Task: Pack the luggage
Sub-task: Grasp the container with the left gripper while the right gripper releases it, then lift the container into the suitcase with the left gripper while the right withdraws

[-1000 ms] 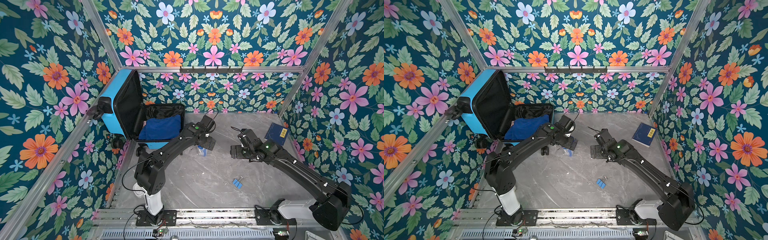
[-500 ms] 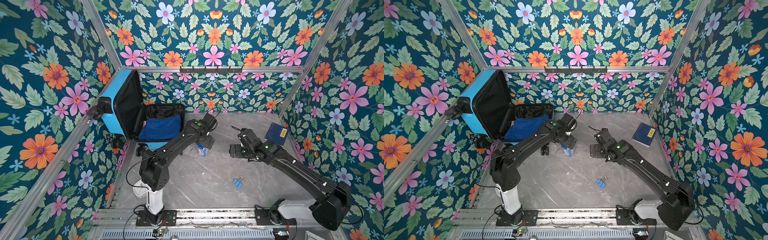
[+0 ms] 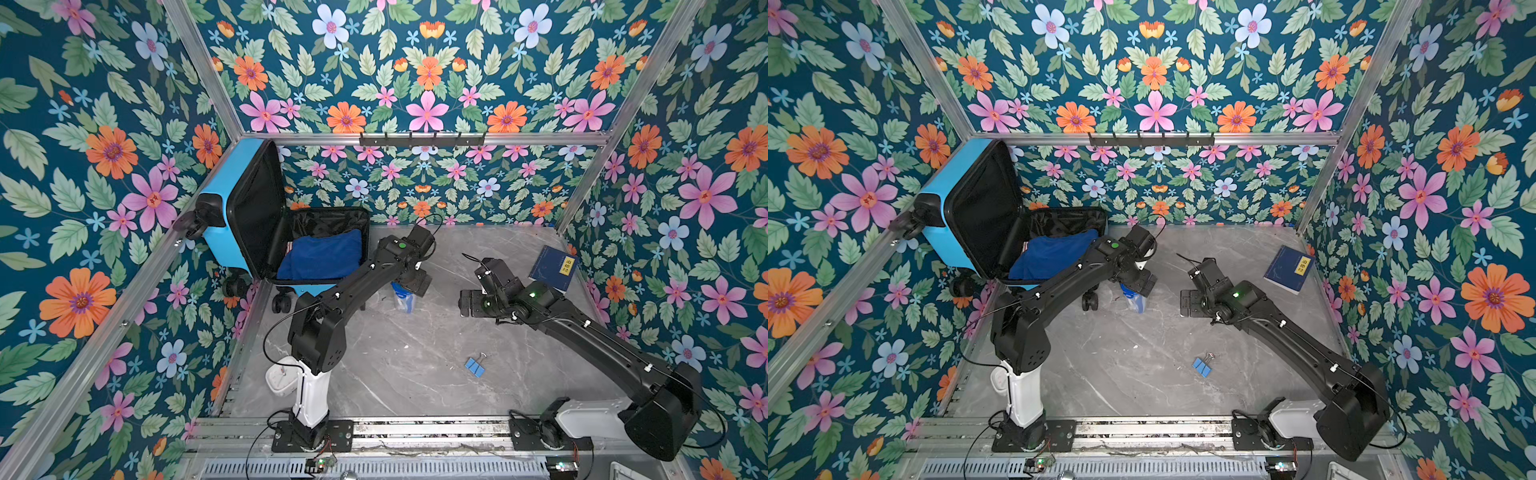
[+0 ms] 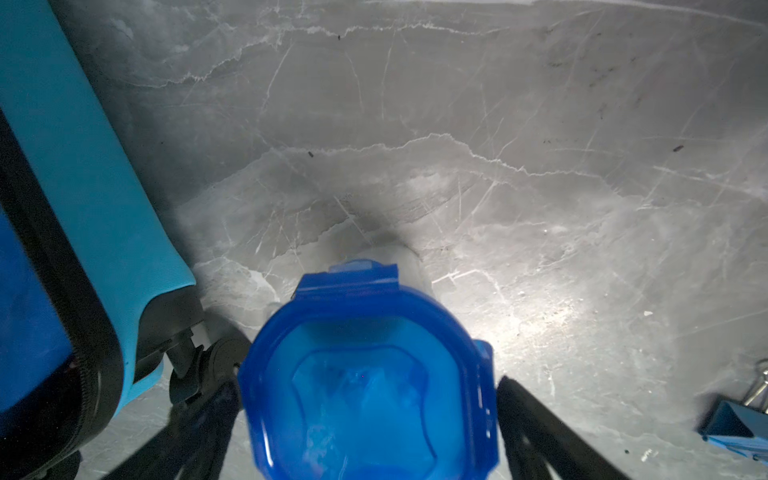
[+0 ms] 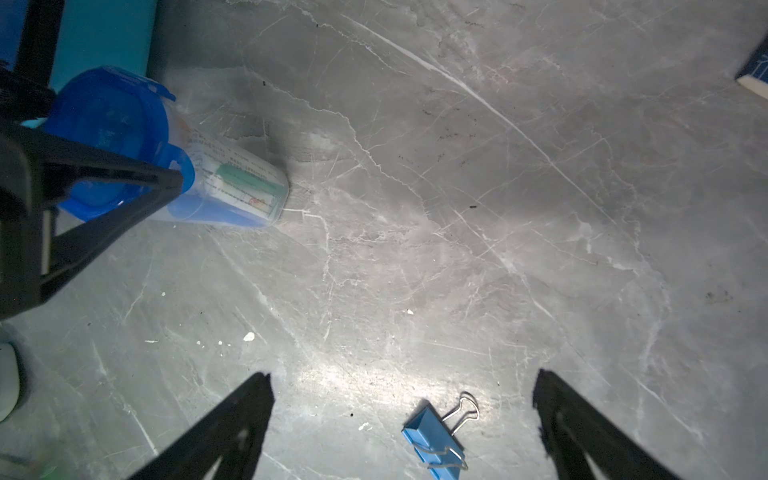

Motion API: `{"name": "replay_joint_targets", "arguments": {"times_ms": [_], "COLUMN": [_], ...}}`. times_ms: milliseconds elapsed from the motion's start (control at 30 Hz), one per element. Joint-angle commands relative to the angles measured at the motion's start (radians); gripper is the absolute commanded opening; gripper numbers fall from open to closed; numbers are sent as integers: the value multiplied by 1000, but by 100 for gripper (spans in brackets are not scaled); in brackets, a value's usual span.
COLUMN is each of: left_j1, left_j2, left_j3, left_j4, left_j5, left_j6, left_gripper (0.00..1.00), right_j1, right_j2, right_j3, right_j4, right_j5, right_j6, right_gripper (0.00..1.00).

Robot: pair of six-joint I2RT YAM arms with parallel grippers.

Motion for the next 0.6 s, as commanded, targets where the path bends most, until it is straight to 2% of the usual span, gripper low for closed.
{"name": "replay_joint_targets", "arguments": {"times_ms": [0, 367, 567], "left_j1": [6, 6, 6], "left_j2": [14, 74, 85], "left_j3": [5, 15, 25], "left_j4": [-22, -2, 5], "left_j5": [14, 24, 40], "left_j6": [14, -1, -24], "left_gripper": [100, 99, 90], "right_j1": [1, 0, 0], "right_j2": [-1, 0, 3], "right_j3": [-1, -9, -17], "right_j4": [17, 21, 30], "right_j5": [7, 16, 15], "right_j6": [7, 7, 9], "right_gripper": [99, 99, 99]}}
